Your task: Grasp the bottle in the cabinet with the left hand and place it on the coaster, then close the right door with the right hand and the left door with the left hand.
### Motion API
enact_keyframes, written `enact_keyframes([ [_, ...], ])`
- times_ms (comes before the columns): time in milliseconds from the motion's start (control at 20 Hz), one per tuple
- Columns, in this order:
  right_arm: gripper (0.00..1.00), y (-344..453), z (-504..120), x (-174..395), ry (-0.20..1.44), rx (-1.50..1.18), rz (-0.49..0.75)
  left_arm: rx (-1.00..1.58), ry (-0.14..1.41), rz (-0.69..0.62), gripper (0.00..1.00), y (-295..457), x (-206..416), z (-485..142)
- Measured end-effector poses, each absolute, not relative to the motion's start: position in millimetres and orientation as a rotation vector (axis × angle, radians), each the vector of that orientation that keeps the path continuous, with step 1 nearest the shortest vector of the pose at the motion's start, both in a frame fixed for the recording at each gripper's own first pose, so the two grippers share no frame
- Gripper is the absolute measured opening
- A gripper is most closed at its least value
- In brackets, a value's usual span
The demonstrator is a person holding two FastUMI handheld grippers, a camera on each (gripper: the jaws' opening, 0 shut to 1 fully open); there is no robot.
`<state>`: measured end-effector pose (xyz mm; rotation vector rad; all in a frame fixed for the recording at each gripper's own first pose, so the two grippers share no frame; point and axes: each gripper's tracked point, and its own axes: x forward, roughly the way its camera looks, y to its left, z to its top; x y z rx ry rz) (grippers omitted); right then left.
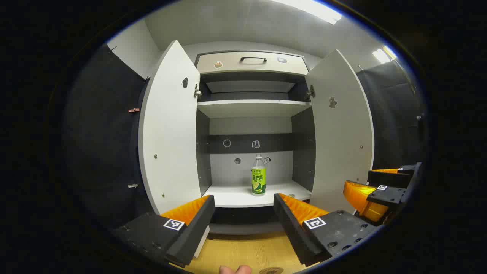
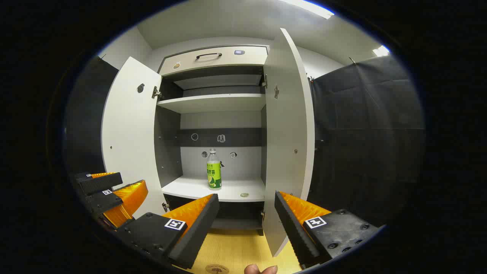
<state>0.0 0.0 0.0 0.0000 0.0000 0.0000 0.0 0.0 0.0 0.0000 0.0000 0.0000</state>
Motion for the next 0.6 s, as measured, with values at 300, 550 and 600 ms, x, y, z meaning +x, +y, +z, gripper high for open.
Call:
enact_keyframes([
  [300,0.98,2.2,0.6,-1.3,-0.001,-0.003,0.004,0.003,0.003,0.004,0.98,1.3,-0.8,-0.4],
  [550,0.98,1.2,2.4,-3.4,-0.008,-0.006,0.000,0.004,-0.003,0.006,0.98,1.9,-2.8,0.9],
  [600,0.98,1.4,2.6,-4.1,-0.006,-0.005,-0.001,0.006,-0.005,0.006,0.98,1.8,-2.9,2.6],
])
